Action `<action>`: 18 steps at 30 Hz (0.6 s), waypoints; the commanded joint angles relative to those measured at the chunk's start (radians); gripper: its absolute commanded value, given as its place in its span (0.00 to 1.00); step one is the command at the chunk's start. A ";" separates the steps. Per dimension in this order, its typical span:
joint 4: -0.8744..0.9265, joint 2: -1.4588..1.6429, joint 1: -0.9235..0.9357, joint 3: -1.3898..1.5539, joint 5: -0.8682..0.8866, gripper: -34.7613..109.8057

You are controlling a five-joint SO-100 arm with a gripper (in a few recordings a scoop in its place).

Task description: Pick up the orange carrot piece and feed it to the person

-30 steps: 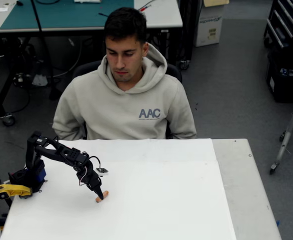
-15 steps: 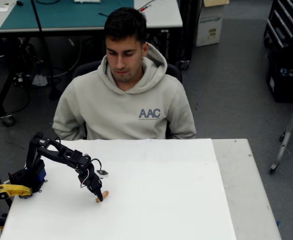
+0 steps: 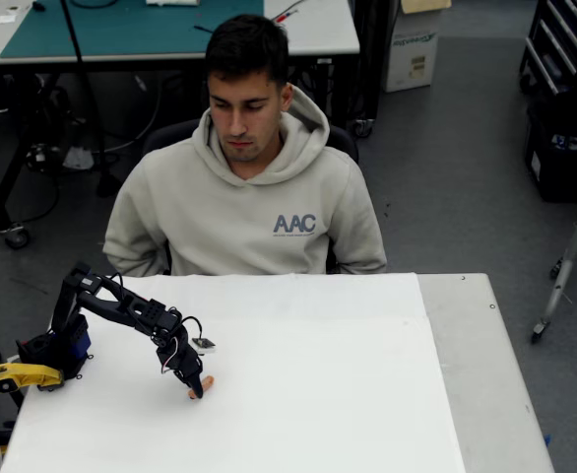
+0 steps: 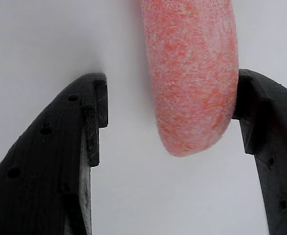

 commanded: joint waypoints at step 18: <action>-0.006 0.023 0.015 -0.032 0.000 0.22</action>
